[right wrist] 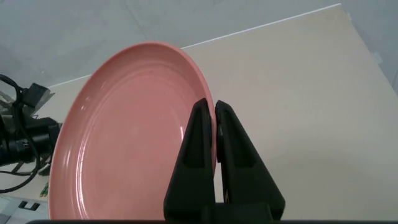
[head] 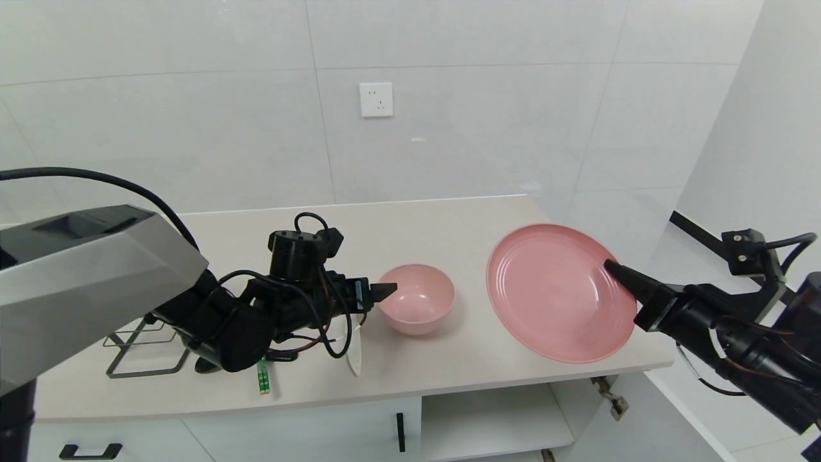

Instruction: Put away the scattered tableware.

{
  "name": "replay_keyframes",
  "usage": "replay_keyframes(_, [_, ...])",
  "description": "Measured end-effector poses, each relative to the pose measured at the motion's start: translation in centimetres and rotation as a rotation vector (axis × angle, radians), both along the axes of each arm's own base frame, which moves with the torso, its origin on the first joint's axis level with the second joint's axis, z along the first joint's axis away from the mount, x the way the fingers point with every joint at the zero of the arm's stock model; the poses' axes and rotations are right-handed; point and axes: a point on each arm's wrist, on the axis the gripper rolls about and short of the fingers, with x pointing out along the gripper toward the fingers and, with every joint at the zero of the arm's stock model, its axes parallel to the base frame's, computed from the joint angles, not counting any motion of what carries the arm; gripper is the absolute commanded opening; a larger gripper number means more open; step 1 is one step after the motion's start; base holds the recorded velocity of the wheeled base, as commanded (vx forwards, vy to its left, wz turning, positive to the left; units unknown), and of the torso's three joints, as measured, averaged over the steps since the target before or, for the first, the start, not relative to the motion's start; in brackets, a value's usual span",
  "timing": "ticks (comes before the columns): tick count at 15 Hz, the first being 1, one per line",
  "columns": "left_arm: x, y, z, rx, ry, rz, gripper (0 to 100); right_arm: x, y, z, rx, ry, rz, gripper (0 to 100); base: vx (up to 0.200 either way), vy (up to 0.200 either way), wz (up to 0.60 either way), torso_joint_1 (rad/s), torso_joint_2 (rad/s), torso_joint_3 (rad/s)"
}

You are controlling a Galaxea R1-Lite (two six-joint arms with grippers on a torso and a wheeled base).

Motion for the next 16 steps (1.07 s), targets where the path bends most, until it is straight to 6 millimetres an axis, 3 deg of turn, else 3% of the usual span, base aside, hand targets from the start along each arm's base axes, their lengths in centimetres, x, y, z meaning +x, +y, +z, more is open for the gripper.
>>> replay_keyframes(9, [2.4,-1.5,-2.7,0.009,0.019,-0.004,100,0.2,-0.3,0.0,0.001,-0.003,-0.013,0,0.0,0.0,0.0,0.0,0.0,0.0])
replay_keyframes(14, [2.4,-2.5,-3.6,0.023,0.042,-0.021,100,0.2,-0.4,0.0,0.001,-0.003,-0.02,0,0.0,0.0,0.0,0.0,0.0,0.0])
replay_keyframes(15, [2.4,-2.6,-3.7,0.03,0.045,-0.016,0,0.2,-0.5,0.1,0.001,-0.004,-0.023,0,0.0,0.0,0.0,0.0,0.0,0.0])
replay_keyframes(16, [2.3,-2.7,-3.9,0.034,0.046,-0.016,0,0.3,-0.6,0.1,0.001,-0.004,-0.026,0,0.0,0.0,0.0,0.0,0.0,0.0])
